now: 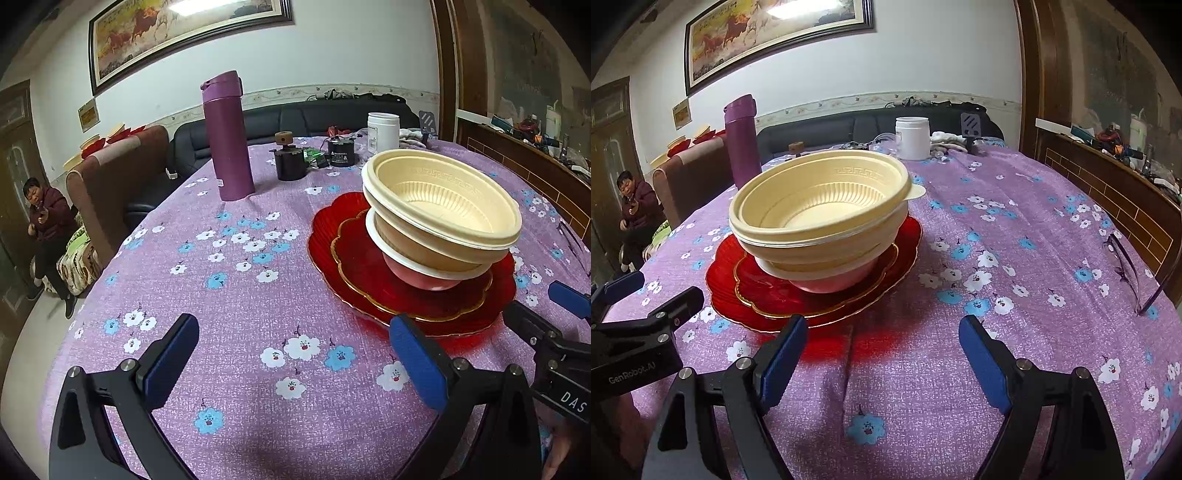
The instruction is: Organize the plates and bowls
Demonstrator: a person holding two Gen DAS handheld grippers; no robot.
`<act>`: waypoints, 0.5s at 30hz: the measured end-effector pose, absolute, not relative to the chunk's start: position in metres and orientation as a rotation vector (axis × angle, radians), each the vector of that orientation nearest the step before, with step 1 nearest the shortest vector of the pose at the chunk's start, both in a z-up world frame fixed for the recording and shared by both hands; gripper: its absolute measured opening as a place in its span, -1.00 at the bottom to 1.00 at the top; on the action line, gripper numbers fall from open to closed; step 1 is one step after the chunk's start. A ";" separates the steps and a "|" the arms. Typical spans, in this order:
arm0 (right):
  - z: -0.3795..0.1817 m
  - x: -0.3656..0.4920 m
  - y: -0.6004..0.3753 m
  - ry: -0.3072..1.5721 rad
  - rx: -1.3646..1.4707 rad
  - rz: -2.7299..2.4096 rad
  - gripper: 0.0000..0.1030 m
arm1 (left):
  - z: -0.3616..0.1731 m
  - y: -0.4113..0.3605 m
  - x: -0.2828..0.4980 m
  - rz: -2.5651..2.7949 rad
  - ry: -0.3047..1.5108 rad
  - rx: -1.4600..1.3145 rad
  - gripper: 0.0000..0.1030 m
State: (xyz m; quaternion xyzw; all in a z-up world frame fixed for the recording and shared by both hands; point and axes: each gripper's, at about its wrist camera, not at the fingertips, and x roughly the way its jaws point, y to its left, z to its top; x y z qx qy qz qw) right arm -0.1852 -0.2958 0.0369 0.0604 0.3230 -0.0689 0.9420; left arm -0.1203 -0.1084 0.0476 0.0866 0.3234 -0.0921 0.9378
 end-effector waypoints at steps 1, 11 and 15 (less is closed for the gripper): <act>0.037 -0.185 -0.296 0.658 0.124 -0.141 0.69 | 0.047 -0.109 -0.120 -0.187 0.661 0.178 1.00; 0.038 -0.185 -0.296 0.654 0.122 -0.145 0.69 | 0.047 -0.107 -0.120 -0.196 0.660 0.172 1.00; 0.037 -0.184 -0.296 0.659 0.118 -0.151 0.69 | 0.048 -0.107 -0.118 -0.210 0.669 0.162 1.00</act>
